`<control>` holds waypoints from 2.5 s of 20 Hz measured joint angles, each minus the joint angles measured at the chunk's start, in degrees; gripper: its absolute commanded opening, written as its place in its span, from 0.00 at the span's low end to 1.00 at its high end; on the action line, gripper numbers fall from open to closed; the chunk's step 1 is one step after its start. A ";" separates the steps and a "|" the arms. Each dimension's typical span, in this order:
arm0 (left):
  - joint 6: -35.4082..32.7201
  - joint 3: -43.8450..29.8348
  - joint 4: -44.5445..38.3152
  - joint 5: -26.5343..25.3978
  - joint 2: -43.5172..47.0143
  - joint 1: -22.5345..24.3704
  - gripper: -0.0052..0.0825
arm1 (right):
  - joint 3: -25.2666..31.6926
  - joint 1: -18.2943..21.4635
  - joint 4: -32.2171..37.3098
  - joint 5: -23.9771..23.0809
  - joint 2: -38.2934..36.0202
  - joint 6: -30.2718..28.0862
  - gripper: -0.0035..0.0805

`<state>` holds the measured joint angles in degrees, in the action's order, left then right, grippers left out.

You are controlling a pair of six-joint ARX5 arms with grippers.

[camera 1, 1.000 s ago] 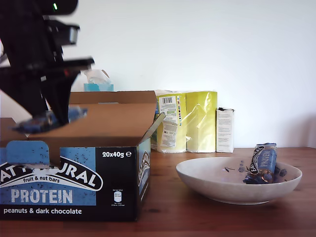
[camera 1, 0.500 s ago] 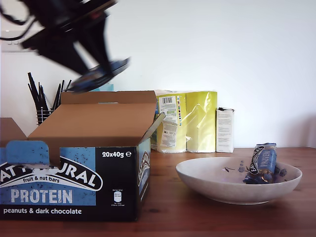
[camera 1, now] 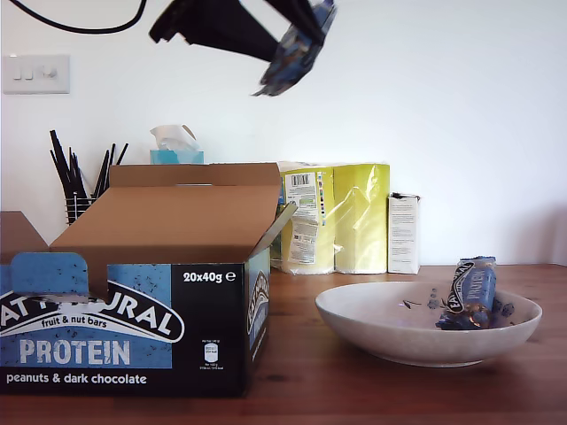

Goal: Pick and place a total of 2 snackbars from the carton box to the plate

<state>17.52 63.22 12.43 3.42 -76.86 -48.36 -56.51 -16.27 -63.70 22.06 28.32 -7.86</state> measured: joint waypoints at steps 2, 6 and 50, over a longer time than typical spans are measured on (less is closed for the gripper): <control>0.15 1.11 0.07 -0.74 -2.14 -1.14 0.22 | 0.00 0.00 -1.31 -0.02 -1.25 0.28 0.03; 0.15 7.26 1.07 -1.84 -9.51 -2.78 0.22 | 0.02 0.00 -2.08 -0.15 -2.78 0.31 0.03; -2.73 38.38 23.08 -6.95 -47.25 -4.79 0.51 | 0.02 0.00 -0.13 -2.03 -3.72 -2.36 0.03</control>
<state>14.79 101.60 35.51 -3.53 -124.11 -53.15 -56.49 -16.27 -63.83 20.03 24.60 -10.22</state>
